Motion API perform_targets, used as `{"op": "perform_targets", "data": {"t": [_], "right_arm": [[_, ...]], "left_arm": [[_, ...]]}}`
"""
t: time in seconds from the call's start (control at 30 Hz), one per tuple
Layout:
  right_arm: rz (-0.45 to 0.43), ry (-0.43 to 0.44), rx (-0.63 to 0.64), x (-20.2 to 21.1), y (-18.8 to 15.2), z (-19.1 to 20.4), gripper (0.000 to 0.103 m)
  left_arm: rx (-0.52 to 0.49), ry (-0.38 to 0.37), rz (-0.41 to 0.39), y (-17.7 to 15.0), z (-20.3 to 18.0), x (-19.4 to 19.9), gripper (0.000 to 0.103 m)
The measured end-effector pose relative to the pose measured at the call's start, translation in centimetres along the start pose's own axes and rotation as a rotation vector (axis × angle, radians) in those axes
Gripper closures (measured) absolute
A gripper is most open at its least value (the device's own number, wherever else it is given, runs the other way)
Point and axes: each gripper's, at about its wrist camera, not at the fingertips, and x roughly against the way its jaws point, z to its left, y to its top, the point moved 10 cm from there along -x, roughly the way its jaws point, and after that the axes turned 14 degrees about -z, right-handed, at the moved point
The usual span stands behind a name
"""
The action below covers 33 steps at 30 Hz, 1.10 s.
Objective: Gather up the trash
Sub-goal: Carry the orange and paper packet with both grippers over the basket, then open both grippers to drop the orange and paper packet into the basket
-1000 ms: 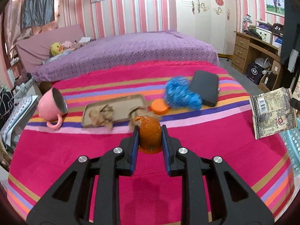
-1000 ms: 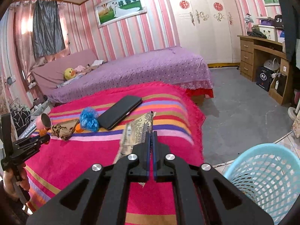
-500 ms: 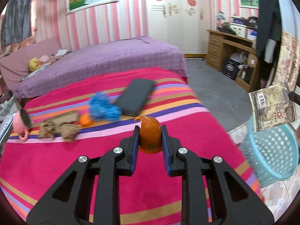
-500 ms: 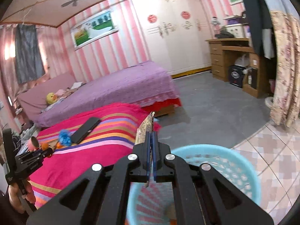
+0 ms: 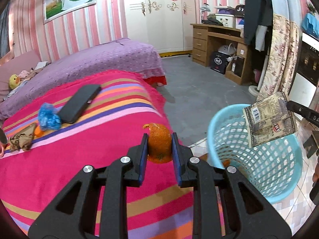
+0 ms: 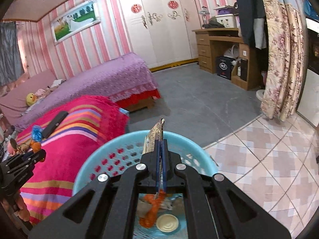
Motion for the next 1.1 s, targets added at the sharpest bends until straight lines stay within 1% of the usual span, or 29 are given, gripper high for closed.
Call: {"op": "perform_targets", "data": {"t": [0.13, 0.23, 0.43, 0.6, 0.7, 0.73, 0.77, 0.8, 0.83, 0.9, 0.97, 1.1], "right_arm": [[0.016, -0.026, 0.015, 0.0, -0.4, -1.4, 0.101], [0.036, -0.059, 0.034, -0.2, -1.0, -2.2, 0.101], [0.051, -0.071, 0.047, -0.3, -1.6, -2.7, 0.101], [0.062, -0.074, 0.066, -0.3, -1.9, -2.8, 0.101], [0.062, -0.071, 0.064, -0.3, -2.0, -2.7, 0.101], [0.062, -0.070, 0.065, -0.4, -2.1, -2.5, 0.101], [0.062, -0.069, 0.066, -0.4, -2.1, -2.5, 0.101], [0.064, -0.067, 0.067, -0.5, -2.2, -2.4, 0.101], [0.065, -0.069, 0.070, -0.5, -2.3, -2.4, 0.101], [0.067, -0.071, 0.075, -0.5, -2.4, -2.3, 0.101], [0.067, -0.071, 0.078, -0.5, -2.5, -2.3, 0.101], [0.075, -0.065, 0.079, -0.6, -2.6, -2.2, 0.101]], "left_arm": [[0.004, -0.027, 0.022, -0.3, -2.3, -0.7, 0.082], [-0.007, -0.034, 0.017, -0.2, -3.8, -1.1, 0.082], [-0.040, -0.062, 0.022, -0.4, -7.2, -2.3, 0.082], [-0.013, -0.078, 0.058, -0.4, -9.0, -3.8, 0.081], [-0.018, -0.086, 0.065, -0.3, -9.7, -4.2, 0.079], [-0.026, -0.087, 0.066, -0.2, -10.0, -4.4, 0.075], [-0.031, -0.079, 0.065, -0.1, -10.1, -4.4, 0.060], [-0.029, -0.074, 0.062, 0.2, -10.1, -4.4, 0.050], [-0.024, -0.075, 0.060, 0.3, -10.1, -4.4, 0.038], [-0.016, -0.078, 0.053, 0.5, -9.8, -4.2, 0.033], [-0.025, -0.061, 0.046, 0.6, -9.2, -4.0, 0.024], [-0.020, -0.020, 0.025, 0.7, -7.1, -3.3, 0.019]]}}
